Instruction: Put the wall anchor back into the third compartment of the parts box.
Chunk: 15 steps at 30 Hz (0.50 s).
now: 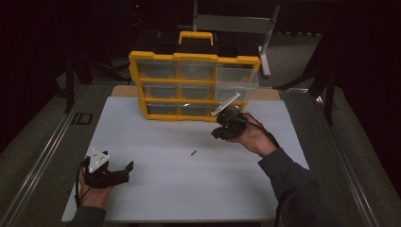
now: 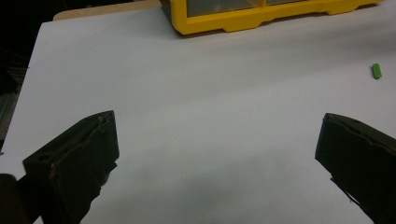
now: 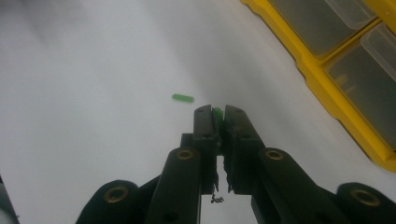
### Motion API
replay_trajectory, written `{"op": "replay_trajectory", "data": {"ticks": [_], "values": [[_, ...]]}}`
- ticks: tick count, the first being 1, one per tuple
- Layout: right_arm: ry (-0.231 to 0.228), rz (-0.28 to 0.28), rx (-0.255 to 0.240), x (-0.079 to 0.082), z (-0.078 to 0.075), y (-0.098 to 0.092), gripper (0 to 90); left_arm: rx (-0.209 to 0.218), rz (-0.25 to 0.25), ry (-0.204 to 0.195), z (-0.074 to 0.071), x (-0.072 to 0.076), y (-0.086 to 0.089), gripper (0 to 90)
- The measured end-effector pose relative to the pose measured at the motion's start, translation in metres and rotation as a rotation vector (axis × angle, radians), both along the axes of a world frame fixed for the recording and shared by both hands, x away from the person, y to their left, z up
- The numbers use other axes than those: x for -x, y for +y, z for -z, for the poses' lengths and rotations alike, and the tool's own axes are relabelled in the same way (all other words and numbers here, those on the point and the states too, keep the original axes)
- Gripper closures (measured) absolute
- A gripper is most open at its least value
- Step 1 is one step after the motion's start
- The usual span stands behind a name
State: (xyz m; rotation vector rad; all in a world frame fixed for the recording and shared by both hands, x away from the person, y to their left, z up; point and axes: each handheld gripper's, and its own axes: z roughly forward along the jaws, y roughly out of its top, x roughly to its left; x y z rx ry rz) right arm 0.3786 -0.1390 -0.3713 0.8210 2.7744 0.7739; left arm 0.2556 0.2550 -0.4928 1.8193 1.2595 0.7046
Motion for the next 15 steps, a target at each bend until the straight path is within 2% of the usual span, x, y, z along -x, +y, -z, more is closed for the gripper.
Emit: {"op": "replay_trajectory", "data": {"ticks": [15], "values": [[0.006,-0.011,-0.027,-0.002,-0.015,-0.005,84.1,-0.001,0.001,0.001,0.0,0.0,0.0,0.1]]}}
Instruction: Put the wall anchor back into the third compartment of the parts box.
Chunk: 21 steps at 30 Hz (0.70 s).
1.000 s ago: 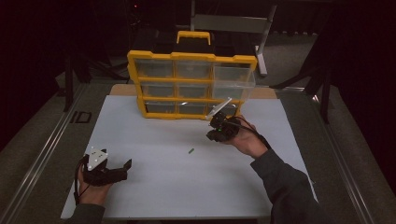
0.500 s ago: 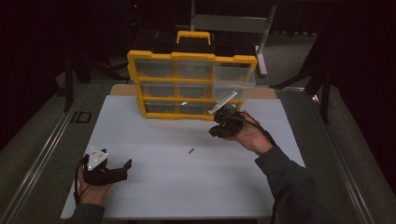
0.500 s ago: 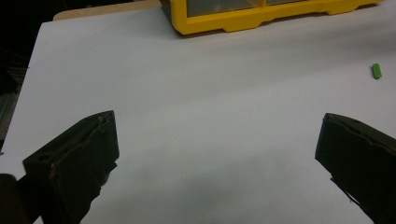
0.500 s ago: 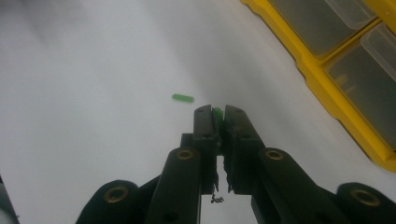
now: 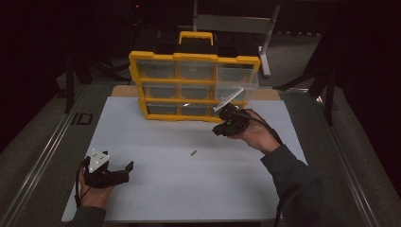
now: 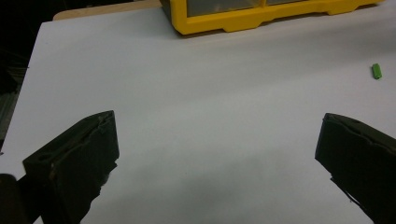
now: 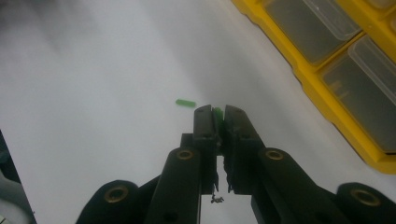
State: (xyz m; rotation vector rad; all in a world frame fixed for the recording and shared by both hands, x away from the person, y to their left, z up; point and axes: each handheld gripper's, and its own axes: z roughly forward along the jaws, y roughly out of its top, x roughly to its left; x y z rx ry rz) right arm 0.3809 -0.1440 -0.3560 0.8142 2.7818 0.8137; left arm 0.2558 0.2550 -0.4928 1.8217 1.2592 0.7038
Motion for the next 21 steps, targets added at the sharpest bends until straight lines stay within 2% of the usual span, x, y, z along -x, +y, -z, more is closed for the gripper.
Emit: {"op": "replay_trajectory", "data": {"ticks": [21], "values": [[0.003,0.013,-0.046,-0.002,-0.022,-0.01,84.1,0.0,0.001,0.0,0.0,0.0,0.0,0.1]]}}
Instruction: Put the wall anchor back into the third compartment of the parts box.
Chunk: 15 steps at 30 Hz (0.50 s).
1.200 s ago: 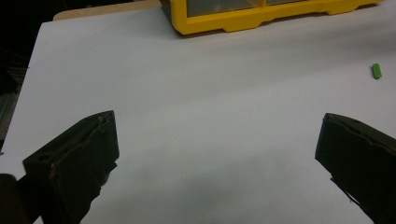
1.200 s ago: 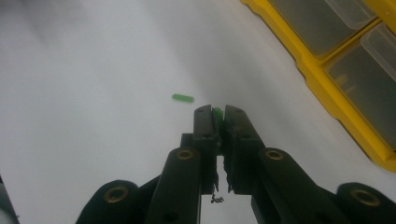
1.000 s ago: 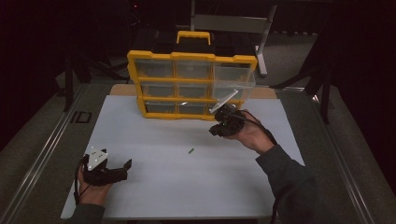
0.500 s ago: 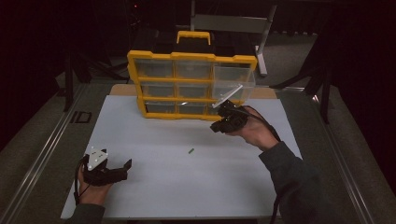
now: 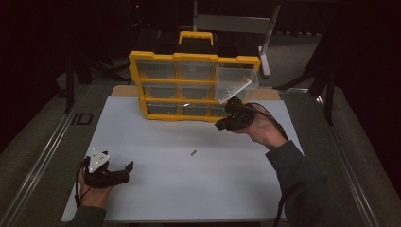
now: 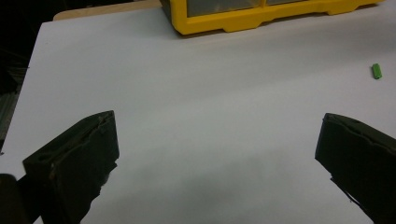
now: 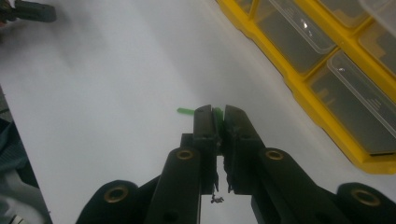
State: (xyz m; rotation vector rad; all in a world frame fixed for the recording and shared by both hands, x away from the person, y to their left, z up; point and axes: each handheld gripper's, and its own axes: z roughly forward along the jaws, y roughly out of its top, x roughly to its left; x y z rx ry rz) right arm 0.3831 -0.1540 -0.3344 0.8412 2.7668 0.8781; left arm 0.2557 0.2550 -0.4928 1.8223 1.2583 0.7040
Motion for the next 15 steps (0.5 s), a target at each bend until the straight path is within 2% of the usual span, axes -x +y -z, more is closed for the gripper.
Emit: {"op": "replay_trajectory", "data": {"ticks": [15], "values": [[-0.004,0.003,-0.023,-0.004,-0.017,-0.004,84.0,0.004,0.0,-0.002,0.0,0.0,0.0,0.1]]}}
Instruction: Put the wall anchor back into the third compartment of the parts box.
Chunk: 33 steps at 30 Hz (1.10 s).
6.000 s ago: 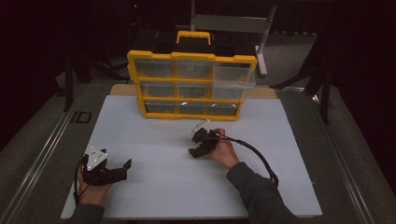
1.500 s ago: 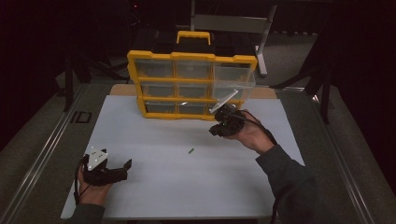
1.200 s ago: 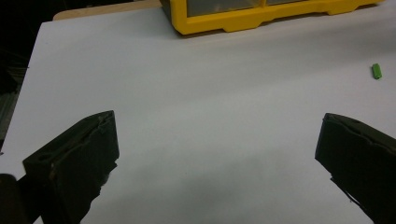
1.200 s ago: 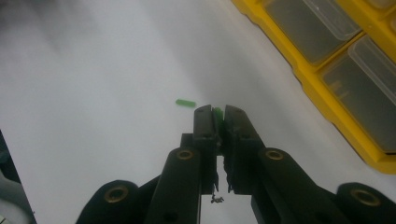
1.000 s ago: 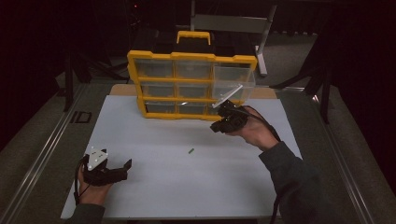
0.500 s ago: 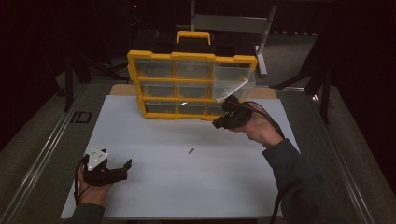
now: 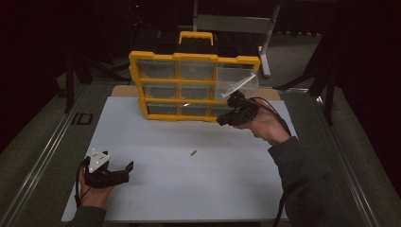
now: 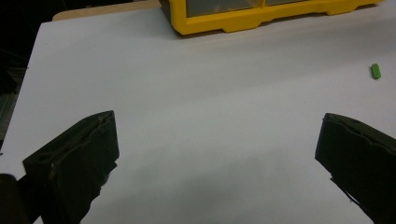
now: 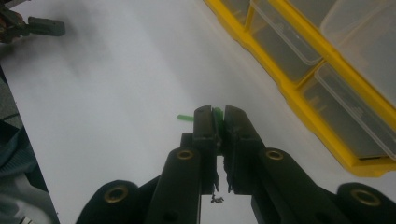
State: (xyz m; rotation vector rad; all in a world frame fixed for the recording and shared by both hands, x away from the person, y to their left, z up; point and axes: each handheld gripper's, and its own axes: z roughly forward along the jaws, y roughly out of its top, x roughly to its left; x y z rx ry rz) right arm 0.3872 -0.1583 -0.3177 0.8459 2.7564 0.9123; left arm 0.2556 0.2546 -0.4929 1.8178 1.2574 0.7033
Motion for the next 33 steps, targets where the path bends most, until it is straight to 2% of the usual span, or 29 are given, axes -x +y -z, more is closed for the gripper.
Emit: {"op": "replay_trajectory", "data": {"ticks": [33], "values": [[-0.04,0.012,-0.037,-0.005,-0.037,-0.007,84.0,0.0,0.001,0.003,0.0,0.0,0.0,0.1]]}}
